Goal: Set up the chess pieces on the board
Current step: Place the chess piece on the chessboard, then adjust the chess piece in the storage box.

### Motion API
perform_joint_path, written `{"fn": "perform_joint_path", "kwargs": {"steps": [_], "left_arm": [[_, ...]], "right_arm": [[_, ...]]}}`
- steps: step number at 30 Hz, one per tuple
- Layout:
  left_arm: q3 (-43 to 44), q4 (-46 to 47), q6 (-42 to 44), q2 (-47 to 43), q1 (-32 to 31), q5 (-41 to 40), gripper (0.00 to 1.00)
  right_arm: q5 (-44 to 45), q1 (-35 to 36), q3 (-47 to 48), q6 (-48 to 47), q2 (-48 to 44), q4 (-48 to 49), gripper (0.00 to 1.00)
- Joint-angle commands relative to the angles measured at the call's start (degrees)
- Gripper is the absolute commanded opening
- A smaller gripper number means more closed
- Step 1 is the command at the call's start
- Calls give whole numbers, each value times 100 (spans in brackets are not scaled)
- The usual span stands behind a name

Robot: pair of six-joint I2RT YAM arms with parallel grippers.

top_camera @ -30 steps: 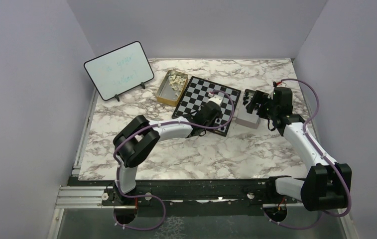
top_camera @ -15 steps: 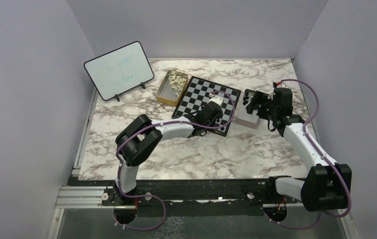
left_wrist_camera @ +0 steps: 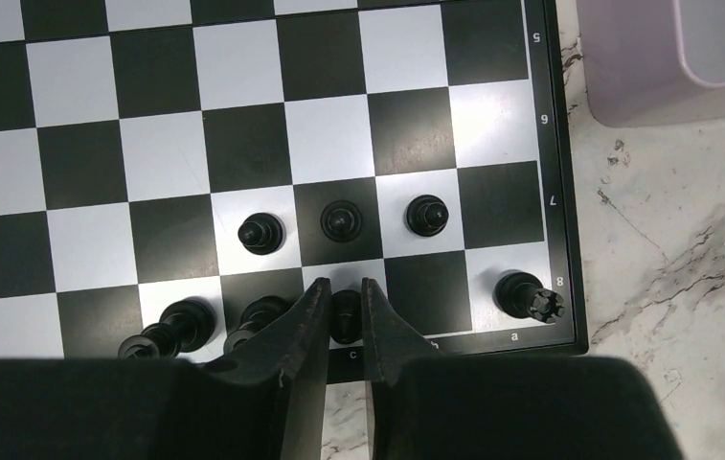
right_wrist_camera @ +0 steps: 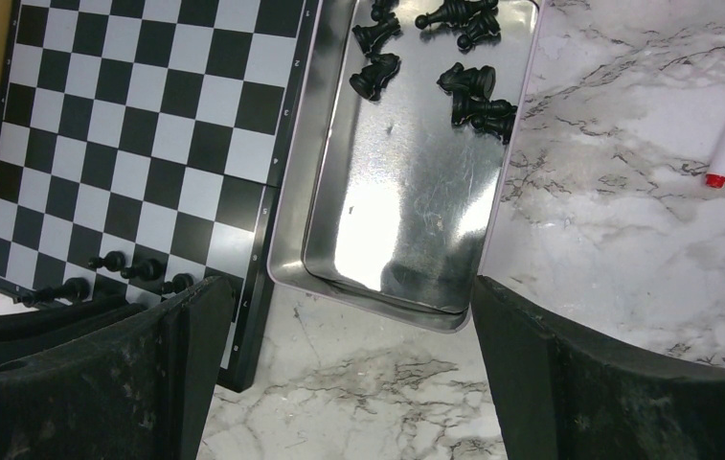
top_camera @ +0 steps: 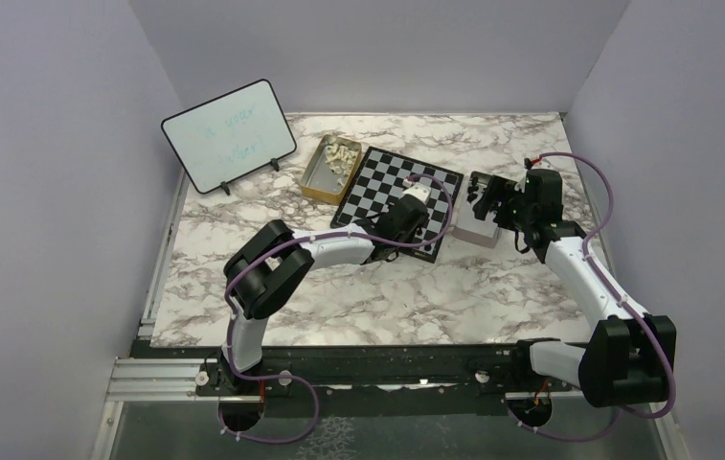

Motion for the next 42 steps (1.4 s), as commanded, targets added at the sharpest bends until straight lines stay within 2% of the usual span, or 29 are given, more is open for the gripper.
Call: {"fn": "perform_joint_path", "kwargs": {"steps": [1,4,7,13,17,20,22,26,30,33,35,39,42], "left_arm": [[151,-31,62,62,-31,-129,19],[179,-83,71,2,-31,-129,23],[276,-212,83,-69,-33,-121,31],[634,-550,83,-289,-49,-117,41],[863,-747,81,-511,-55,-63,45],[997,-902,71,-710,-51,7,52],[1125,-1074,56,-867,-42,27,60],[1345,-1405,6,-1204,118,350,80],[1474,-1836,-82,-1487,300,611,99],[1297,-2006,-215,-1754,551,903,99],[1063,-2033,-378,-1953,877,1404,99],[392,-1886,-587,-2366,1731,2751,99],[-55,-1846,-296,-2673,2065,3039,99]], "right_arm": [[137,-28,-22,-67,-22,130,100],[142,-28,-16,-63,-30,121,100],[105,-24,-5,-49,-39,123,100],[-360,-28,103,-81,-58,26,100],[-133,-28,167,70,-129,-78,100],[-288,-26,320,116,-132,-110,100],[-406,-28,445,146,-108,-174,100],[-404,-28,572,275,-29,-238,90],[-495,-28,455,423,56,67,71],[-466,-28,496,425,224,173,57],[-217,-28,555,555,371,176,50],[43,-25,629,1106,723,311,45],[20,-28,740,1568,1050,435,40]]}}
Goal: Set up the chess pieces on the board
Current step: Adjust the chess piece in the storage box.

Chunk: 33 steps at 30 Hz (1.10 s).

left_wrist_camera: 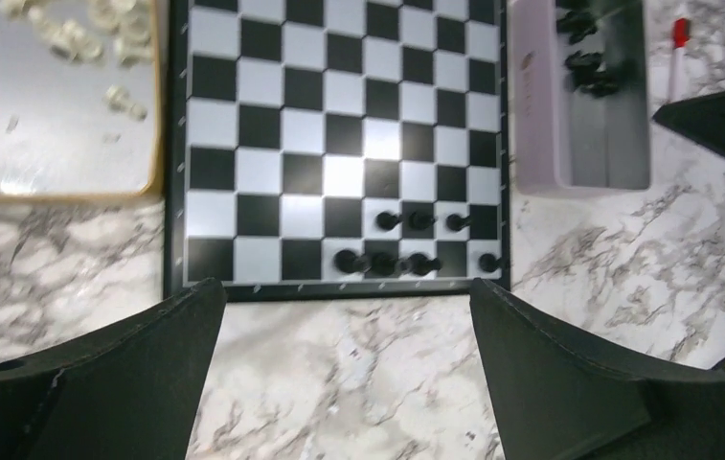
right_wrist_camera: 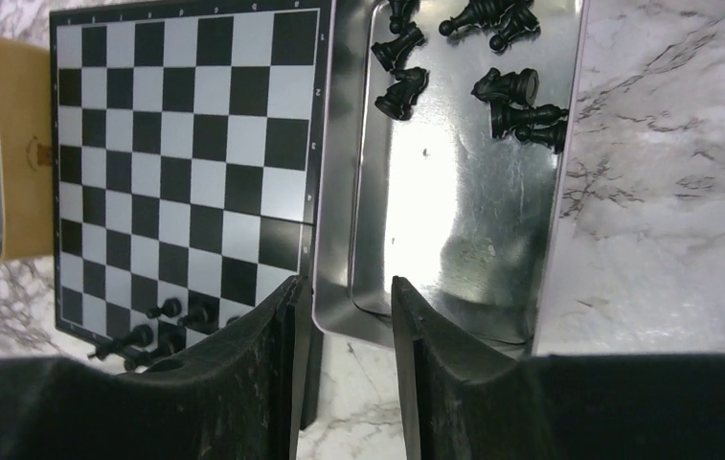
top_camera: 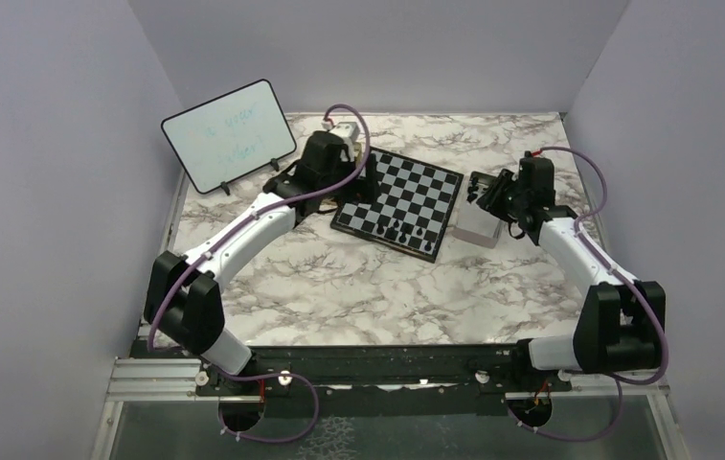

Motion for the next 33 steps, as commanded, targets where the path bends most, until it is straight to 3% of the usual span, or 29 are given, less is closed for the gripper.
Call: {"fn": "perform_joint_path", "kwargs": {"steps": [1,5,10,17,33], "left_arm": [[-654,-86,256,-539,430,1050,99],[-1235,-88,415,-1044,446,804,99],[-1825,-80,591,-1640,458,89,99],[-2036,-105,768,-2035,455,-193,99],[-2026,-70,776,-2147,460,-70,99]], "right_arm": [[282,-28,292,894,477,405,40],[704,-24,521,1605,970,419,40],[1181,-28,1207,2409,1662,-263,40],[1669,-28,1800,3105,2267,-871,41],[1274,12,1943,3716,2985,-675,40]]}}
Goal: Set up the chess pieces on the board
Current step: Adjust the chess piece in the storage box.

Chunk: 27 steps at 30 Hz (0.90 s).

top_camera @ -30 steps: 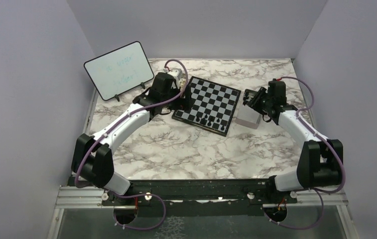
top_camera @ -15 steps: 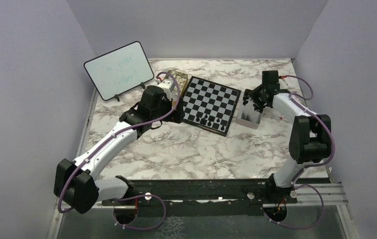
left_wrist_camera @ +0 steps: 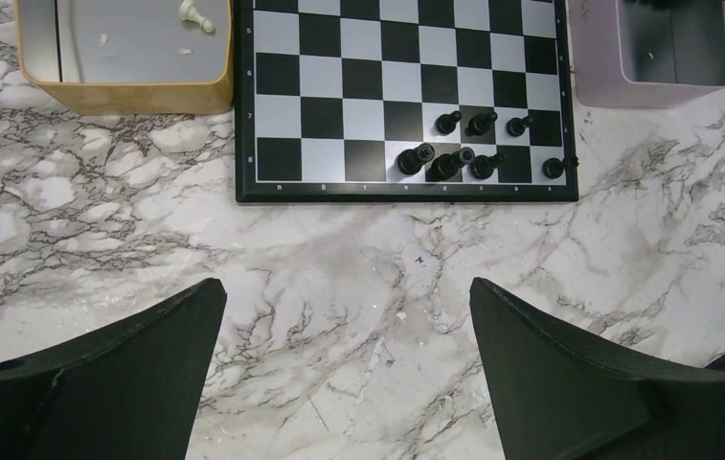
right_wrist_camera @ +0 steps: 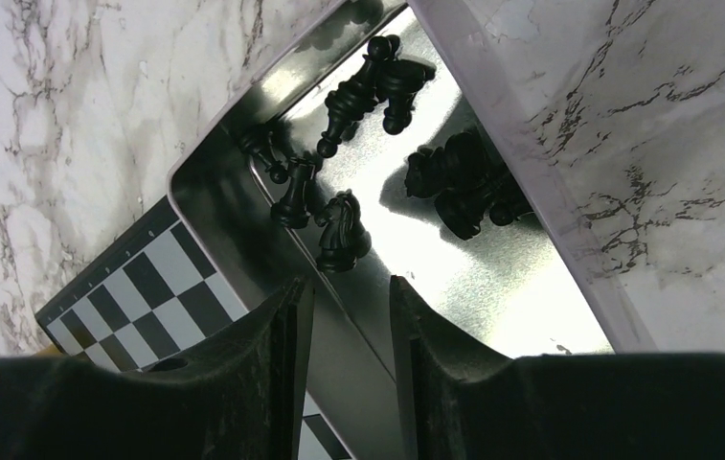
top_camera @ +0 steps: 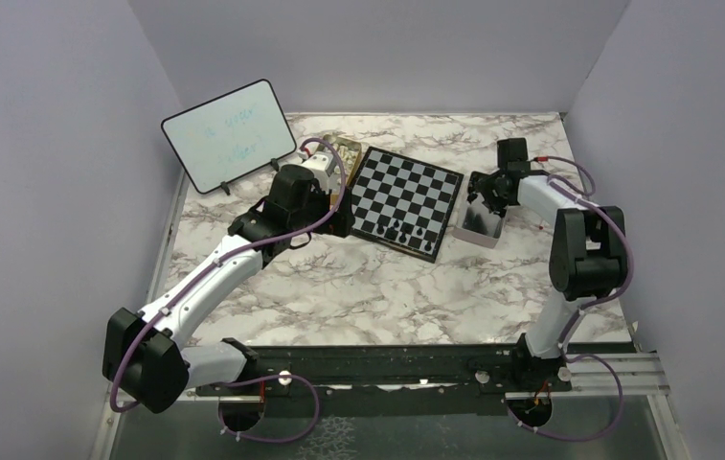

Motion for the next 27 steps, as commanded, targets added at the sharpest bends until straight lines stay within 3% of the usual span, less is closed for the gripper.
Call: {"fn": "perform_joint_path", "kwargs": {"steps": [1,27], "left_arm": [[-35,63,73,-173,10,-40,99],[-44,63,90,-121,11,-48,99]], "right_arm": [[-118,16,101,221,285,73,39],[-243,31,82,220,318,441,35]]}}
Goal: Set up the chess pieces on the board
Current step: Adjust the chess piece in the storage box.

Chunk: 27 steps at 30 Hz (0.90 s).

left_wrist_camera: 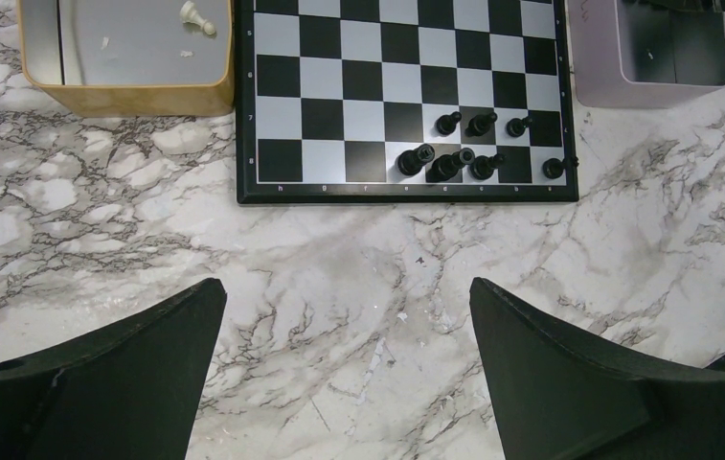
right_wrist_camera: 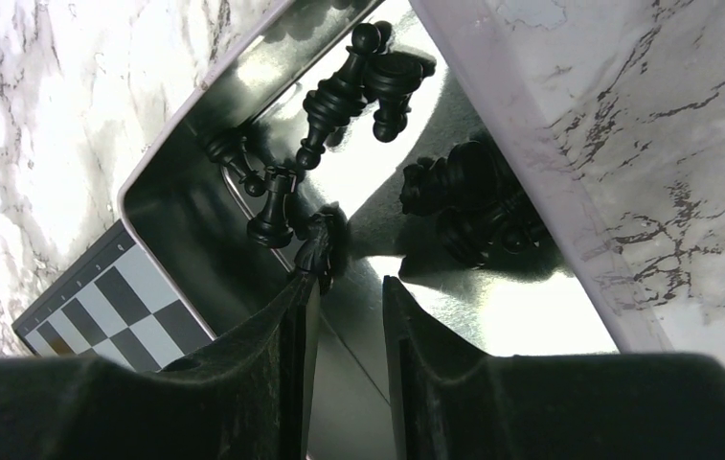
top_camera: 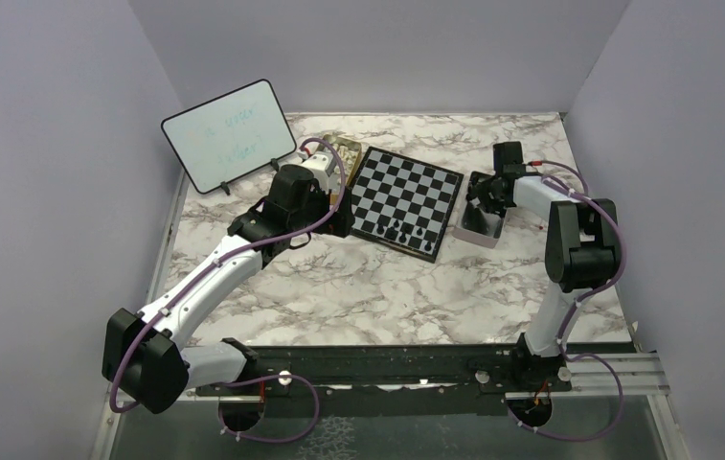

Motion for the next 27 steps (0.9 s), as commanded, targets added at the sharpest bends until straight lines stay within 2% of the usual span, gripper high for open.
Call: {"fn": "perform_joint_path", "kwargs": {"steps": [1,27], "left_arm": [[-44,61,53,-102,11,-41,99],[-44,68,49,-84,11,12,99]], "right_arm": [[-32,29,79,107,-113,220,35],[-249,30,272,-98,382,92,36]]}}
